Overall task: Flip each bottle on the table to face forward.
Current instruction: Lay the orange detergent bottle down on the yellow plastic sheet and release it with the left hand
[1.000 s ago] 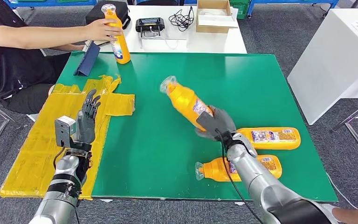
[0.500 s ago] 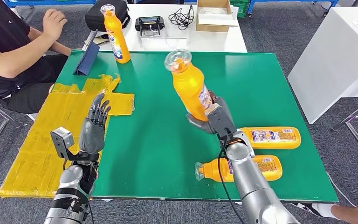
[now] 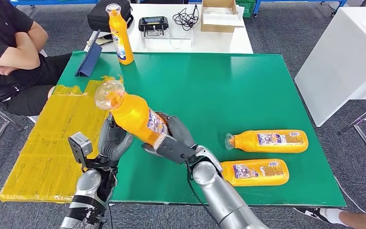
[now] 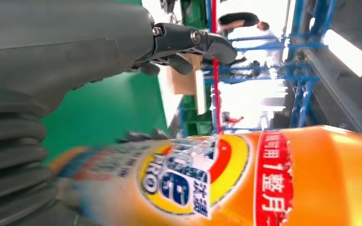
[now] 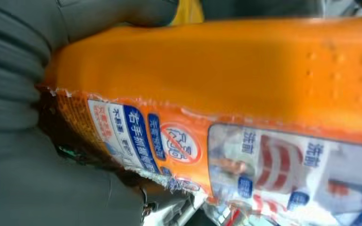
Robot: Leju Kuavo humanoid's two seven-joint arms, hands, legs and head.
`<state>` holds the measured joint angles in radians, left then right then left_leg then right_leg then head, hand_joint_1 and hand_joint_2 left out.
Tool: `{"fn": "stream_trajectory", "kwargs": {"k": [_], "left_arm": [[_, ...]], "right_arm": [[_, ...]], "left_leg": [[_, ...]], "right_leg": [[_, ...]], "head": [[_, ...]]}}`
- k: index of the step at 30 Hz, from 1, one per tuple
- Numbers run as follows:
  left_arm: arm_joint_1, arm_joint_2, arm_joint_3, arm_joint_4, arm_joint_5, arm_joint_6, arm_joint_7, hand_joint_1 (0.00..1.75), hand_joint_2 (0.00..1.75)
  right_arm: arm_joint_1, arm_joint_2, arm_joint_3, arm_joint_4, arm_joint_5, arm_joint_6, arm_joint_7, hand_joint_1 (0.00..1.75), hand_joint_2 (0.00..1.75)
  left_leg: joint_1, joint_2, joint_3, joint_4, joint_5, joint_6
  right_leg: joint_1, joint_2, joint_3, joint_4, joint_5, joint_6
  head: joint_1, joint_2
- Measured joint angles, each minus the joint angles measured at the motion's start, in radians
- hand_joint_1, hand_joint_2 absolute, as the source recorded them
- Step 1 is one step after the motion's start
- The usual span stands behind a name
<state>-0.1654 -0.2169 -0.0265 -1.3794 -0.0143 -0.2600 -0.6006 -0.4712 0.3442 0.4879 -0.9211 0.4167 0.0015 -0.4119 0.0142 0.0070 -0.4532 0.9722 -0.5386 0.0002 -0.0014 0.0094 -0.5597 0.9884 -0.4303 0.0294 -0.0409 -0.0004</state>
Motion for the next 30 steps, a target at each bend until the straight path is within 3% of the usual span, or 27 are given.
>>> {"fn": "stream_trajectory", "kwargs": {"k": [9,23,24,27,28,30], "left_arm": [[0.027,-0.002,-0.081,-0.052,0.029,0.051,0.011,0.00,1.75],[0.087,0.017,-0.090,-0.114,0.049,0.054,0.005,0.00,1.75],[0.089,0.018,-0.090,-0.115,0.047,0.054,0.004,0.13,1.75],[0.091,0.023,-0.091,-0.117,0.036,0.054,-0.001,1.44,1.75],[0.091,0.025,-0.091,-0.117,0.034,0.053,-0.003,1.75,1.75],[0.091,0.029,-0.091,-0.118,0.034,0.048,-0.007,1.75,1.75]], "right_arm": [[-0.012,0.013,0.109,0.092,-0.037,0.031,0.012,1.75,1.75],[-0.025,0.013,0.172,0.117,-0.046,0.039,0.011,1.75,1.75],[-0.025,0.013,0.173,0.118,-0.047,0.039,0.011,1.75,1.75],[-0.031,0.014,0.180,0.123,-0.050,0.040,0.012,1.75,1.75],[-0.033,0.014,0.182,0.125,-0.051,0.041,0.013,1.75,1.75],[-0.038,0.014,0.185,0.129,-0.054,0.042,0.014,1.75,1.75]], "left_leg": [[0.000,0.000,0.000,0.000,0.000,0.000],[0.000,0.000,-0.001,0.000,0.000,0.000],[0.000,0.000,-0.001,0.000,0.000,0.000],[0.000,0.000,-0.001,0.000,0.000,0.000],[0.000,0.000,-0.001,0.000,0.000,0.000],[0.000,0.000,-0.001,0.000,0.000,0.000]], "right_leg": [[0.000,0.000,0.000,0.000,0.000,0.000],[0.000,0.000,-0.001,0.000,0.000,0.000],[0.000,0.000,-0.001,0.000,0.000,0.000],[0.000,0.000,-0.001,0.000,0.000,0.000],[0.000,0.000,-0.001,0.000,0.000,0.000],[0.000,0.000,-0.001,0.000,0.000,0.000]], "head": [[0.000,0.000],[0.000,0.000],[0.000,0.000],[0.000,0.000],[0.000,0.000],[0.000,0.000]]}}
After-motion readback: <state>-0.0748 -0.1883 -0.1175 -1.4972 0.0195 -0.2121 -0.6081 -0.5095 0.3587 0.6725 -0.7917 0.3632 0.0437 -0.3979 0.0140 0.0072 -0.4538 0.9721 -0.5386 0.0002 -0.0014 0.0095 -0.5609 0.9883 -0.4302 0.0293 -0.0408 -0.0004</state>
